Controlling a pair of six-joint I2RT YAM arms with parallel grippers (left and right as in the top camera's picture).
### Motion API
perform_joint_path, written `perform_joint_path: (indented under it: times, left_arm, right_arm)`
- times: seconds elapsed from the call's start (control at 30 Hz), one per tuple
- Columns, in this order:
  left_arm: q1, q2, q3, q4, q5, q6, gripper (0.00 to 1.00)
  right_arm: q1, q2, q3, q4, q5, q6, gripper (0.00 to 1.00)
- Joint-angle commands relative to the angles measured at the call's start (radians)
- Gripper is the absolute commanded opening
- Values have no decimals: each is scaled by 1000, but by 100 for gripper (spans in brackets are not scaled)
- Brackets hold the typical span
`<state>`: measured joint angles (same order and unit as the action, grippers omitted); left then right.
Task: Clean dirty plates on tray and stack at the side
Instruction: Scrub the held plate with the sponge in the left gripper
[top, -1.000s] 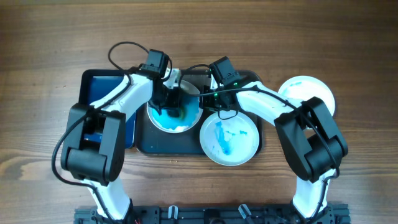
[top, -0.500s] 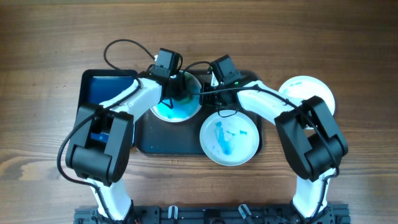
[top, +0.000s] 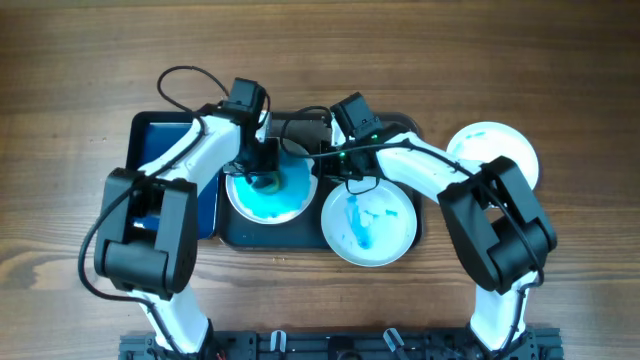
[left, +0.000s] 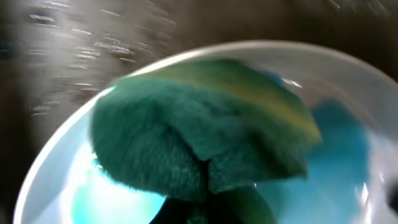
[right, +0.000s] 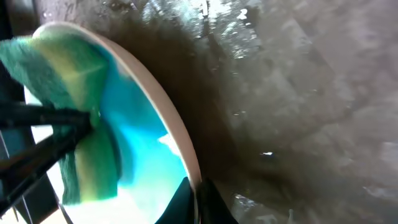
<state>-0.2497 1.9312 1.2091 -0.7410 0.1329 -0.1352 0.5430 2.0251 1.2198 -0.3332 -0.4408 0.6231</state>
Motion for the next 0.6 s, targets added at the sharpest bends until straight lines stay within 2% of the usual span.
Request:
perform_joint_path:
  times: [0.0,0.07,0.1,0.13,0.2,0.23,0.3,0.47,0.57]
  left_arm:
    - [-35,77,-76,-15,418,206,4]
    - [-31,77,-76,62,406,159,4]
    - [-23,77,-76,116,342,51,4]
    - [-10,77,-76,179,195,-122,4]
    - [18,77,-74,219,-41,-383,4]
    - [34,77,-66,217,-111,-453,4]
    - [59,74,-7,159,-153,-476,4]
    - [63,64,143,-73,-152,-471,4]
    - [69,64,222,-184,-149,-418,4]
  right_arm:
    - [-8,13,-10,3,42,5,4]
    - [-8,13,-10,1,42,5,4]
    - [-8,13,-10,1,42,5,4]
    - [-8,13,-10,0,42,5,4]
    - [-8,13,-10,-1,43,5,4]
    - [-8,13,-12,0,45,6,4]
    - [-8,13,-18,4,57,10,4]
    - [-8,21,-18,4,81,35,4]
    - [-8,56,-18,19,65,60,4]
